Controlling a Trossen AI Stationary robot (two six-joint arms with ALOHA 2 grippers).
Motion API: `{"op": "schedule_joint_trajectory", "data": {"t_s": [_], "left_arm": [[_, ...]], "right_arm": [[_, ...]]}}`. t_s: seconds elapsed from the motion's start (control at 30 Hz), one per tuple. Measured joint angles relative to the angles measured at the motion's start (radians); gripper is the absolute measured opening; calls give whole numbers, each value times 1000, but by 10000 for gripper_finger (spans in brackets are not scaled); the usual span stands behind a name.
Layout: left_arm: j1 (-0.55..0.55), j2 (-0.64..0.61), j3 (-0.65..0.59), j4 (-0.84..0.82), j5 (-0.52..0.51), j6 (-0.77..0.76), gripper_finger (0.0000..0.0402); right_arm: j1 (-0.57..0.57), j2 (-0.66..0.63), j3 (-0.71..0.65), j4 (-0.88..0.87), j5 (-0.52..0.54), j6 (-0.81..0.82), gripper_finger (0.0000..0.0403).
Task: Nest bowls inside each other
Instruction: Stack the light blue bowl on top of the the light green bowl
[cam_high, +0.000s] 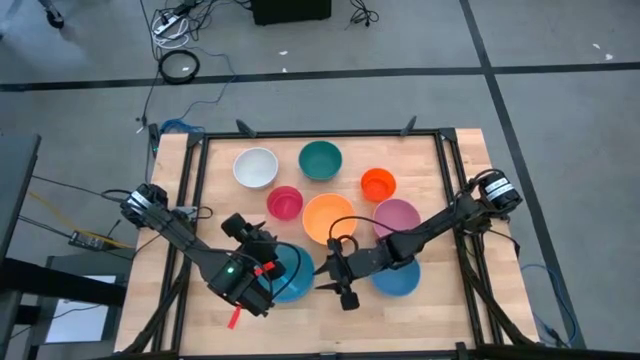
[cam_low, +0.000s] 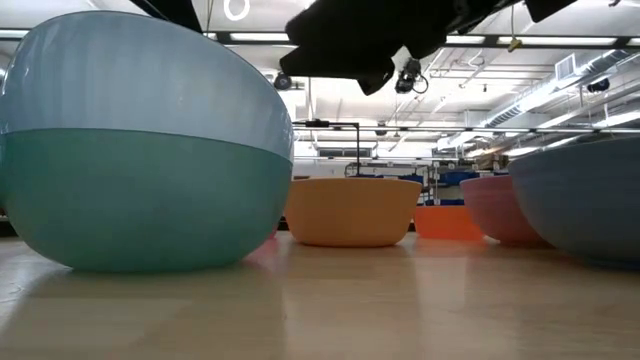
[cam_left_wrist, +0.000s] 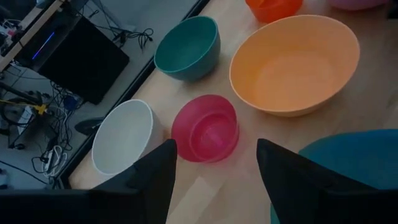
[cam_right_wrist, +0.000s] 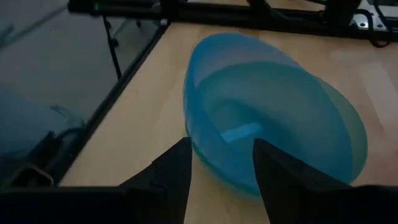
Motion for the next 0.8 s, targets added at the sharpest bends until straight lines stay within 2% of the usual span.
{"op": "schedule_joint_trajectory", "data": {"t_s": [0.3,0.6,0.8], "left_arm": [[0,0,0,0,-1,0,229],[0,0,0,0,-4,1,229],[0,0,0,0,-8,1,229]], "right_arm": [[-6,0,0,-13,33,-177,159],[-7,0,0,-21,37,-429,159],[-19,0,0,18,17,-442,159]]}}
